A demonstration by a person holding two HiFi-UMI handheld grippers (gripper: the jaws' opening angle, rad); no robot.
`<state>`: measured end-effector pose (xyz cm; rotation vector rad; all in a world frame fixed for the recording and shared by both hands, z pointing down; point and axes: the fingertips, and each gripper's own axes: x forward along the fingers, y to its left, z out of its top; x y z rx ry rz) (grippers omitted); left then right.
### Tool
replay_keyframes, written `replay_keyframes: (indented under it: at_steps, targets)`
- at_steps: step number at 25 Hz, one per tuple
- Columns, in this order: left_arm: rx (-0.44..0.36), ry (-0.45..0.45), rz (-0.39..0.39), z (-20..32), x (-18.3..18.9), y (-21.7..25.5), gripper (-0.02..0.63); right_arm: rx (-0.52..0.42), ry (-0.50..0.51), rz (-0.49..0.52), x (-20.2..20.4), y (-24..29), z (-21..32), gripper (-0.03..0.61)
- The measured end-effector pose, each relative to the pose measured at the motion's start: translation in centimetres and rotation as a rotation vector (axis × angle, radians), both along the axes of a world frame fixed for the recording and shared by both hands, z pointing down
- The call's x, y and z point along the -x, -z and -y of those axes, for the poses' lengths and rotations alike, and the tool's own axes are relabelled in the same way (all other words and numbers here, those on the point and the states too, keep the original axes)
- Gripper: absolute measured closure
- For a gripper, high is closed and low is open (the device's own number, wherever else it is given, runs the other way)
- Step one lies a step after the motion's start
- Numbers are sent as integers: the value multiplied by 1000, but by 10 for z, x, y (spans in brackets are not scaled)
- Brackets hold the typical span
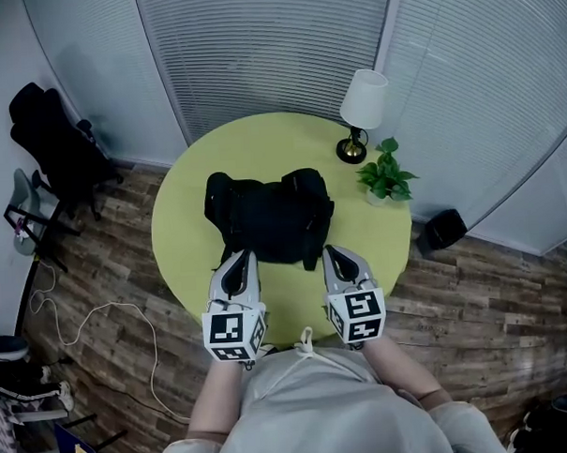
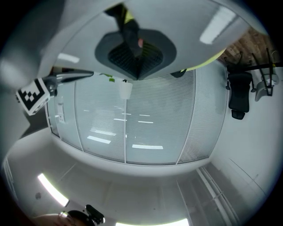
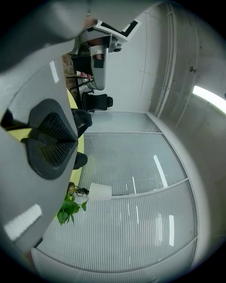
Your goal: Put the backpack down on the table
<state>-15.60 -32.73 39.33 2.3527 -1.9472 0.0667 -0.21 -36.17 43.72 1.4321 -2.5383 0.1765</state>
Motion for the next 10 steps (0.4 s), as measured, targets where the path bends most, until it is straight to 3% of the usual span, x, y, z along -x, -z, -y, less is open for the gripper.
replay_keyframes:
  at_steps: [10]
  targets:
    - [33, -3, -10, 15, 4, -9, 607, 22, -7, -8, 2, -7, 12, 580]
